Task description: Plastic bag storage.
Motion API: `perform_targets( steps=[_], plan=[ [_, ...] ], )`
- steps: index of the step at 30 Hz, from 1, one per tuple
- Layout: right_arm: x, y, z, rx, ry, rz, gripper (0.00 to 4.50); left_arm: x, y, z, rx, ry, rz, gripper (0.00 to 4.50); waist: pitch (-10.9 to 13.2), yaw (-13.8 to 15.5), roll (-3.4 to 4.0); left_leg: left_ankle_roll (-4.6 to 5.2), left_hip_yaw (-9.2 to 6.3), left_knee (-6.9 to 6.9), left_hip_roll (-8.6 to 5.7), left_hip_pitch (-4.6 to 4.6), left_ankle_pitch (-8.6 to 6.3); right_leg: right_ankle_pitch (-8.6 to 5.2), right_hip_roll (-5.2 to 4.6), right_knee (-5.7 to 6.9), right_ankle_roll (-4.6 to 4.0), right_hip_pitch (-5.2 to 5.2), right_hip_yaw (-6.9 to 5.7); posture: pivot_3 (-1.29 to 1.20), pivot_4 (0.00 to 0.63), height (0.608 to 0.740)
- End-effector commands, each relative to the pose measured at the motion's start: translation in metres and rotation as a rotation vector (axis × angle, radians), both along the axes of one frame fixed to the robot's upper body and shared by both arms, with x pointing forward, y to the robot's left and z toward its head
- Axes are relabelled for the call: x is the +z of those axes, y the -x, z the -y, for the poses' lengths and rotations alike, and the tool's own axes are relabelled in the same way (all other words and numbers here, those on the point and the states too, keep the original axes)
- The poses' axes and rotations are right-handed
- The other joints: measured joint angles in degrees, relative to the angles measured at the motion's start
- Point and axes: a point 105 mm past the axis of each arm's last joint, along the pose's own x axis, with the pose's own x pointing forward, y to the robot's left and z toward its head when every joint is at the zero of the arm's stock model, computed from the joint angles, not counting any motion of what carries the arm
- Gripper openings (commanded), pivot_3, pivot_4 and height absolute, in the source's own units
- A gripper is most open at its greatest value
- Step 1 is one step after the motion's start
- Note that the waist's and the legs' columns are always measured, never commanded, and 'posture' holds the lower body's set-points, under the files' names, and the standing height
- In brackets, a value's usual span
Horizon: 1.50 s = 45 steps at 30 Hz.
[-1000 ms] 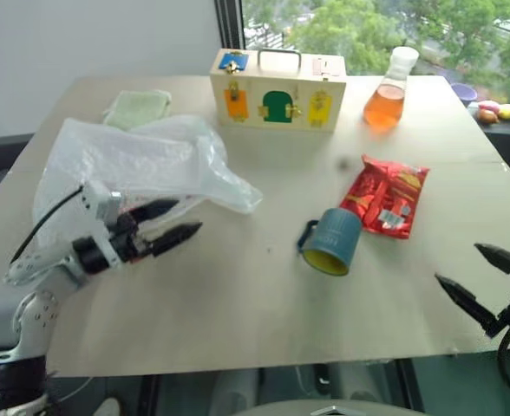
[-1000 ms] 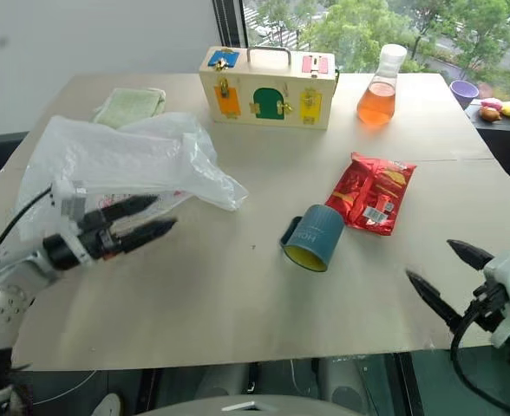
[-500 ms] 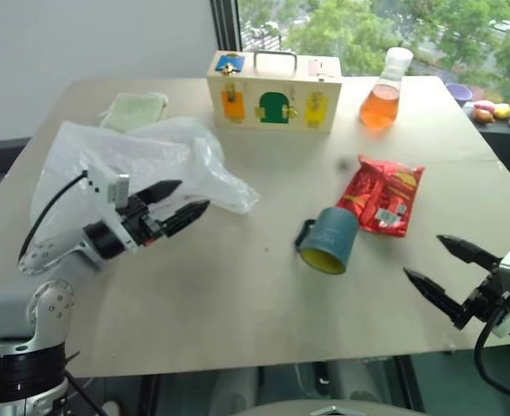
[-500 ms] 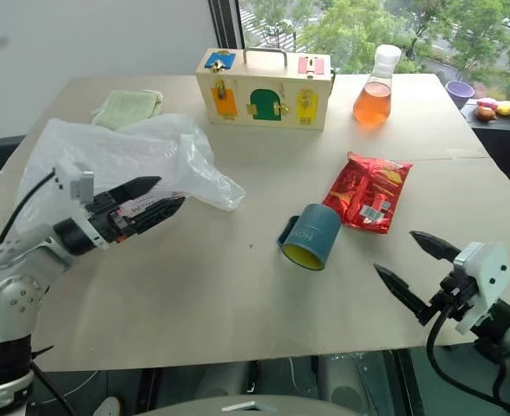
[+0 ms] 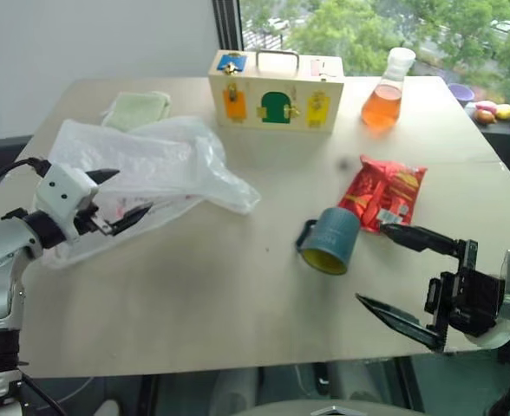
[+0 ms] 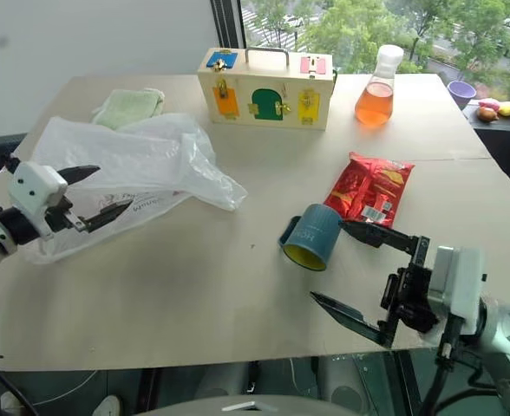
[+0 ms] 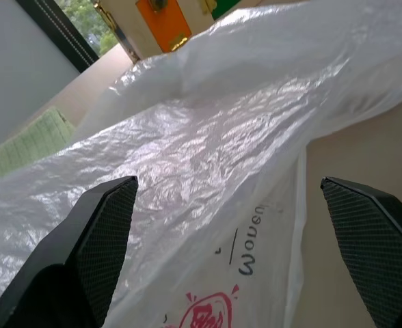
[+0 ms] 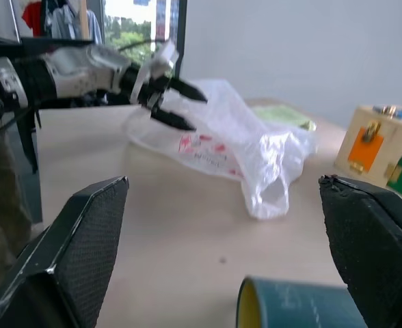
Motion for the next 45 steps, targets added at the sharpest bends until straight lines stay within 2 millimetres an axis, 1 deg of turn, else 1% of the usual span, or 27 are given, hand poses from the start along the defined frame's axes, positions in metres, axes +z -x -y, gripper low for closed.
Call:
perform_targets(
  steps=[1,5,8,9,11,14,15,17,19,20,21,23,25,26,28,30,32,35,36,37,38,39,40,42,43,44,45],
  plan=[
    [0.019,0.011,-0.006,0.051,-0.042,0.090,4.50,0.017,-0.006,-0.003,-0.009,-0.064,0.051,4.45,0.0,0.0,-0.07,0.00,-0.03,0.00,-0.01,-0.02,0.00,0.01,0.00,0.00,0.02,0.00,-0.01,0.00,0.150,0.740],
    [0.024,0.014,-0.003,0.056,-0.067,0.095,4.50,0.015,-0.013,-0.006,0.005,-0.125,0.055,4.45,0.0,-0.1,-0.07,0.00,-0.01,0.00,-0.01,-0.03,0.00,0.13,0.00,-0.01,0.21,0.00,0.00,0.00,0.150,0.740],
    [0.022,0.016,-0.002,0.051,-0.058,0.093,4.50,0.008,-0.019,-0.005,0.010,-0.194,0.046,4.45,0.0,-0.1,-0.07,0.00,-0.01,0.00,-0.01,-0.02,0.00,0.14,0.00,-0.01,0.22,0.00,0.01,0.00,0.150,0.740],
    [0.022,0.014,-0.003,0.050,-0.056,0.090,4.50,0.005,-0.022,-0.006,0.019,-0.217,0.039,4.22,0.0,-0.1,-0.07,0.00,-0.01,0.00,-0.01,-0.02,0.00,0.14,0.00,0.00,0.22,0.01,0.01,0.00,0.150,0.740],
    [0.019,0.011,-0.004,0.040,-0.042,0.082,4.50,0.004,-0.027,-0.004,0.028,-0.226,0.049,3.62,0.0,-0.1,-0.08,0.00,0.00,0.01,0.00,0.00,0.00,0.15,0.00,0.01,0.23,0.01,0.01,0.00,0.150,0.740],
    [0.016,0.007,-0.004,0.013,-0.025,0.075,4.50,0.013,-0.035,0.003,0.045,-0.145,0.083,2.16,0.0,-0.1,-0.11,0.01,-0.03,0.06,0.00,0.00,0.00,0.16,0.02,0.07,0.25,0.01,0.00,0.00,0.150,0.740],
    [0.013,0.005,-0.004,0.001,-0.012,0.073,4.50,0.017,-0.037,0.007,0.043,-0.090,0.088,1.89,0.0,-0.1,-0.11,0.01,-0.03,0.07,0.00,0.00,0.00,0.16,0.02,0.07,0.25,0.01,0.00,0.00,0.150,0.740],
    [0.002,-0.002,-0.007,-0.045,0.055,0.070,4.50,0.025,-0.040,0.017,0.032,0.055,0.062,1.09,0.0,0.0,-0.12,0.01,-0.03,0.08,-0.01,-0.01,0.00,0.16,0.01,0.08,0.25,0.03,0.00,0.00,0.150,0.740],
    [-0.015,-0.012,-0.012,-0.084,0.184,0.077,4.50,0.038,-0.042,0.031,0.022,0.306,-0.021,0.21,0.0,-0.1,-0.14,0.01,-0.05,0.20,-0.01,-0.07,0.00,0.17,0.02,0.10,0.26,0.02,0.00,0.00,0.150,0.740],
    [-0.025,-0.017,-0.014,-0.104,0.259,0.081,4.50,0.043,-0.042,0.040,0.004,0.374,-0.063,0.09,0.0,-0.2,-0.17,0.01,-0.04,0.26,-0.01,-0.10,0.00,0.18,0.01,0.11,0.28,0.02,0.00,0.00,0.150,0.740],
    [-0.033,-0.021,-0.015,-0.117,0.323,0.100,4.50,0.048,-0.041,0.048,-0.013,0.414,-0.098,0.09,0.0,-0.3,-0.27,0.00,-0.08,0.43,-0.01,-0.17,0.00,0.19,0.02,0.17,0.30,0.00,-0.01,0.00,0.150,0.740],
    [-0.047,-0.024,-0.020,-0.106,0.391,0.090,4.50,0.059,-0.041,0.061,-0.029,0.477,-0.129,0.09,0.0,-0.3,-0.30,0.01,-0.09,0.51,-0.03,-0.17,0.00,0.20,0.03,0.19,0.33,0.01,0.00,0.00,0.150,0.740],
    [-0.060,-0.029,-0.023,-0.115,0.439,0.049,4.50,0.066,-0.041,0.074,-0.037,0.487,-0.151,0.09,0.0,-0.3,-0.31,0.00,-0.08,0.51,-0.04,-0.15,0.00,0.20,0.03,0.19,0.34,0.02,0.02,0.00,0.150,0.740],
    [-0.066,-0.038,-0.021,-0.165,0.457,0.038,4.50,0.066,-0.041,0.081,-0.043,0.470,-0.160,0.09,0.0,-0.3,-0.31,0.00,-0.11,0.52,-0.04,-0.13,0.00,0.20,0.05,0.24,0.33,0.02,0.02,0.00,0.150,0.740],
    [-0.071,-0.049,-0.020,-0.230,0.476,0.052,4.50,0.065,-0.038,0.090,-0.055,0.455,-0.174,0.09,0.0,-0.4,-0.29,0.00,-0.09,0.52,-0.04,-0.08,0.00,0.20,0.06,0.27,0.33,0.03,0.05,0.00,0.150,0.740],
    [-0.076,-0.056,-0.020,-0.284,0.469,0.018,4.50,0.060,-0.035,0.094,-0.050,0.434,-0.182,0.09,0.0,-0.4,-0.31,0.00,-0.07,0.52,-0.06,-0.08,0.00,0.20,0.06,0.32,0.32,0.01,0.10,0.00,0.150,0.740],
    [-0.084,-0.066,-0.020,-0.349,0.479,0.003,4.50,0.059,-0.035,0.097,-0.037,0.452,-0.186,0.09,0.0,-0.4,-0.30,0.00,-0.09,0.51,-0.04,-0.07,0.00,0.20,0.10,0.34,0.31,0.00,0.09,0.00,0.150,0.740],
    [-0.092,-0.086,-0.011,-0.477,0.516,0.006,4.50,0.062,-0.034,0.105,-0.038,0.486,-0.183,0.09,0.0,-0.3,-0.30,0.00,-0.11,0.56,-0.05,-0.10,0.00,0.20,0.10,0.39,0.31,-0.01,0.09,0.00,0.150,0.740],
    [-0.093,-0.090,-0.008,-0.499,0.527,0.005,3.98,0.064,-0.034,0.107,-0.038,0.504,-0.186,0.00,0.0,-0.3,-0.30,0.00,-0.10,0.57,-0.06,-0.09,0.00,0.20,0.09,0.39,0.31,0.00,0.11,0.00,0.150,0.740],
    [-0.095,-0.092,-0.006,-0.510,0.533,0.005,3.61,0.065,-0.034,0.108,-0.037,0.516,-0.188,0.00,0.0,-0.3,-0.30,0.00,-0.10,0.60,-0.08,-0.10,0.00,0.20,0.08,0.39,0.31,0.00,0.14,0.00,0.150,0.740],
    [-0.095,-0.095,-0.004,-0.525,0.543,0.009,3.07,0.066,-0.033,0.110,-0.038,0.526,-0.193,0.00,0.0,-0.2,-0.31,0.00,-0.11,0.61,-0.10,-0.11,0.00,0.20,0.08,0.39,0.31,0.01,0.15,0.00,0.150,0.740],
    [-0.094,-0.100,0.000,-0.549,0.540,0.012,2.68,0.068,-0.031,0.113,-0.045,0.533,-0.199,0.00,0.0,-0.3,-0.31,0.00,-0.12,0.61,-0.10,-0.11,0.00,0.20,0.08,0.39,0.31,0.00,0.15,0.00,0.150,0.740],
    [-0.093,-0.105,0.004,-0.573,0.537,0.014,2.09,0.070,-0.030,0.115,-0.047,0.543,-0.205,0.00,0.0,-0.3,-0.31,0.00,-0.12,0.61,-0.10,-0.11,0.00,0.20,0.08,0.39,0.31,0.00,0.15,0.00,0.150,0.740],
    [-0.089,-0.112,0.009,-0.605,0.543,0.026,1.17,0.076,-0.032,0.114,-0.012,0.567,-0.207,0.00,0.0,-0.3,-0.31,0.00,-0.14,0.60,-0.10,-0.11,0.00,0.20,0.09,0.39,0.31,0.00,0.15,0.00,0.150,0.740],
    [-0.087,-0.114,0.011,-0.608,0.544,0.030,0.58,0.079,-0.033,0.114,0.000,0.587,-0.207,0.00,0.0,-0.3,-0.31,0.00,-0.14,0.61,-0.10,-0.10,0.00,0.21,0.09,0.39,0.31,0.01,0.15,0.00,0.150,0.740],
    [-0.084,-0.115,0.011,-0.601,0.534,0.029,0.15,0.082,-0.035,0.114,0.009,0.602,-0.209,0.00,0.0,-0.3,-0.31,0.00,-0.14,0.61,-0.10,-0.10,0.01,0.21,0.09,0.39,0.32,0.01,0.15,0.00,0.150,0.740],
    [-0.082,-0.115,0.011,-0.594,0.526,0.027,0.07,0.084,-0.035,0.115,0.013,0.613,-0.212,0.00,0.0,-0.4,-0.32,0.00,-0.14,0.61,-0.10,-0.08,0.01,0.21,0.09,0.41,0.32,0.02,0.15,0.00,0.150,0.740]
  ],
)
